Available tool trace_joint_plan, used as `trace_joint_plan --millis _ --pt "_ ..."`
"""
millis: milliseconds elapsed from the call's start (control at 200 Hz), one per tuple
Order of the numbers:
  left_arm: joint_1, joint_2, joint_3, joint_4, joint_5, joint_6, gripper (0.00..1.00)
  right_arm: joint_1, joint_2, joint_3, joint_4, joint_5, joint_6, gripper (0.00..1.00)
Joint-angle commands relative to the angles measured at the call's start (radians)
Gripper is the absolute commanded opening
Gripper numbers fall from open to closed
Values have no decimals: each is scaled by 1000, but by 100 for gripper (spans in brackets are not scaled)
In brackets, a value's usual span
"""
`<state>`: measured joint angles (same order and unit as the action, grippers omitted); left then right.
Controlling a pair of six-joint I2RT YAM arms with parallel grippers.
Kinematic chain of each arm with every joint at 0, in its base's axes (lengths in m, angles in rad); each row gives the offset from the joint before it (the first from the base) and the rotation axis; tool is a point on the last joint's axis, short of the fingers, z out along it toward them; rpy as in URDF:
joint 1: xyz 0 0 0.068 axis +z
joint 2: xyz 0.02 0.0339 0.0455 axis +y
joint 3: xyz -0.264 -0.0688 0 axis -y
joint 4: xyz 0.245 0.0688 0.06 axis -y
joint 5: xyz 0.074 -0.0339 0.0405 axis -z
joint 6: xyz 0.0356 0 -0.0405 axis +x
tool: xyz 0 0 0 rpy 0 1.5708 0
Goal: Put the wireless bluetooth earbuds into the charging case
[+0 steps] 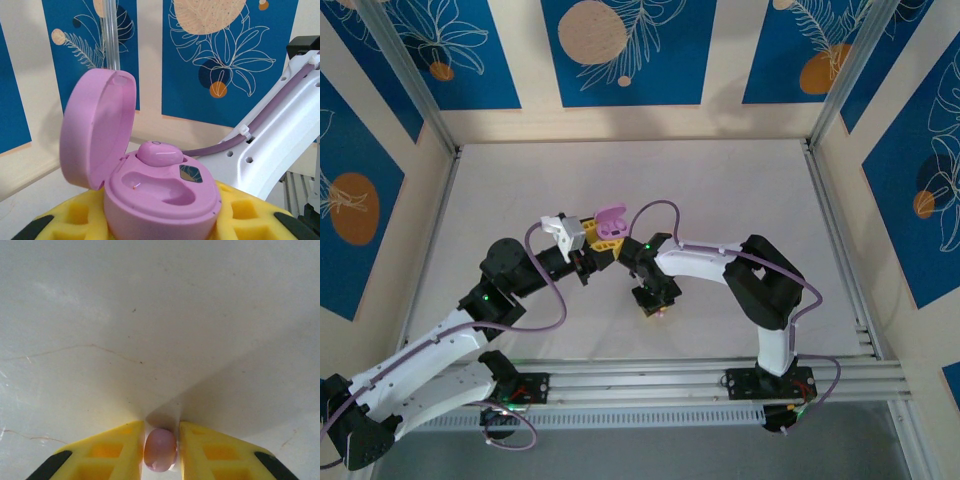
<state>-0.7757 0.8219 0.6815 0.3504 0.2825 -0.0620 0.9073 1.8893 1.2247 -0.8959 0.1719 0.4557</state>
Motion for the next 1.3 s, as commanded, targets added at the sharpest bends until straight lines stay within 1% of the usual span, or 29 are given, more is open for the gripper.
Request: trace_joint_plan --millis 0,125,280,365,450,535,740,875,940,1065,1181,1296 --pt "-11 -4 25 18 -12 -6 29 4 8 9 -35 -28 1 27" --pt "-13 -3 26 19 -11 -7 29 4 13 4 -26 -33 3 26" --pt "-12 -3 27 18 -13 -6 29 -1 3 -5 -20 -36 16 22" --pt "-13 -3 26 16 -14 -4 29 -9 -37 -13 -13 -26 29 21" --pt "-12 3 20 20 -18 -2 29 -32 -103 -30 5 -42 48 21" --pt "-12 15 12 32 -26 3 29 -73 -200 -63 44 -104 69 21" --pt "-13 72 -17 85 -30 31 29 -245 -526 -143 136 -301 149 21" --pt "-14 128 -45 158 -9 62 28 -366 -713 -114 149 -430 193 21" --pt "-14 158 -50 185 4 70 28 -404 -780 -72 144 -469 226 22" --pt "-16 212 -50 234 39 81 28 -420 -838 26 164 -536 258 22" --pt "-21 262 -48 287 53 88 28 -411 -821 74 224 -625 306 23" --pt "-30 302 -40 318 59 87 28 -386 -796 71 296 -655 349 22"
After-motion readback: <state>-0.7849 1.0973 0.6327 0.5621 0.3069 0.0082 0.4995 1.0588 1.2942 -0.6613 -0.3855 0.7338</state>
